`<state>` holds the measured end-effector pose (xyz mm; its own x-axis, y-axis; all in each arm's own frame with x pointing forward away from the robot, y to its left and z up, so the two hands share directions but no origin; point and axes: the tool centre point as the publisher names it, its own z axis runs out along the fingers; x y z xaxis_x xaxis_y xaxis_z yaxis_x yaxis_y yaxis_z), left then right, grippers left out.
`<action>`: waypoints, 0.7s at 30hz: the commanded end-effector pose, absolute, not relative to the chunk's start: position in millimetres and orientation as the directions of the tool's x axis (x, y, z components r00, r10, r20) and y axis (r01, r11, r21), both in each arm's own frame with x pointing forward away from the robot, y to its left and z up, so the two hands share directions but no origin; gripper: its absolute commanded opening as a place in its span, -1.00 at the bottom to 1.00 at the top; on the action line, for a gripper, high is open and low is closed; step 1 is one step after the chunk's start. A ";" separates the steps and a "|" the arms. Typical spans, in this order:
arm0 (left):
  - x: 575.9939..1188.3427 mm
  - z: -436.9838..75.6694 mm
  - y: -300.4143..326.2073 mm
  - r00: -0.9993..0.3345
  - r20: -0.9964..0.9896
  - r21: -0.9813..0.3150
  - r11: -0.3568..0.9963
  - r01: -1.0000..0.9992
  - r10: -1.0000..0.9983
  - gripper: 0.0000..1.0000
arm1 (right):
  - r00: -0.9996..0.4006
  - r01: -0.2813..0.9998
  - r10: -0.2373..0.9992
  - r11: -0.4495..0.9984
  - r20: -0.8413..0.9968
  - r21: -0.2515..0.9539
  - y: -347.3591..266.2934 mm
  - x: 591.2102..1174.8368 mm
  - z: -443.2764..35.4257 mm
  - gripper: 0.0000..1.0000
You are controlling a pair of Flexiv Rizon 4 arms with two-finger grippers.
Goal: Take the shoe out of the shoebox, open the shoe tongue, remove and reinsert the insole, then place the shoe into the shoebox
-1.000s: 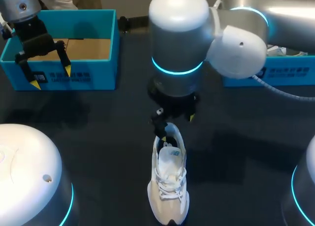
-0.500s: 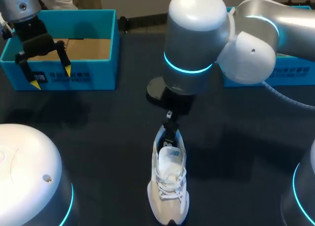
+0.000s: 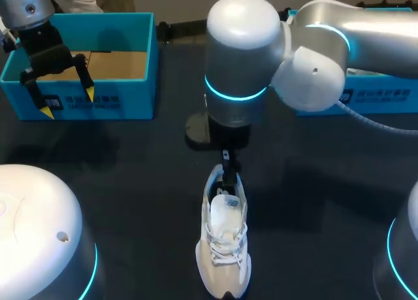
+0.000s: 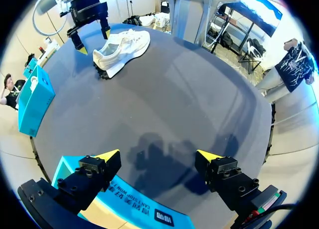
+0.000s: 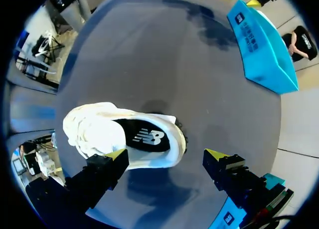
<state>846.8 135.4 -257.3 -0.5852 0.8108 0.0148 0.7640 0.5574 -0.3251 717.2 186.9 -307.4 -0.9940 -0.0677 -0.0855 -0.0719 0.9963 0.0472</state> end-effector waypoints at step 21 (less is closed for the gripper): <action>847.2 -256.8 136.0 -0.583 0.017 -0.324 0.557 0.765 0.812 1.00 | -0.997 -0.038 -0.036 0.999 -0.068 0.028 190.8 736.3 -369.0 0.58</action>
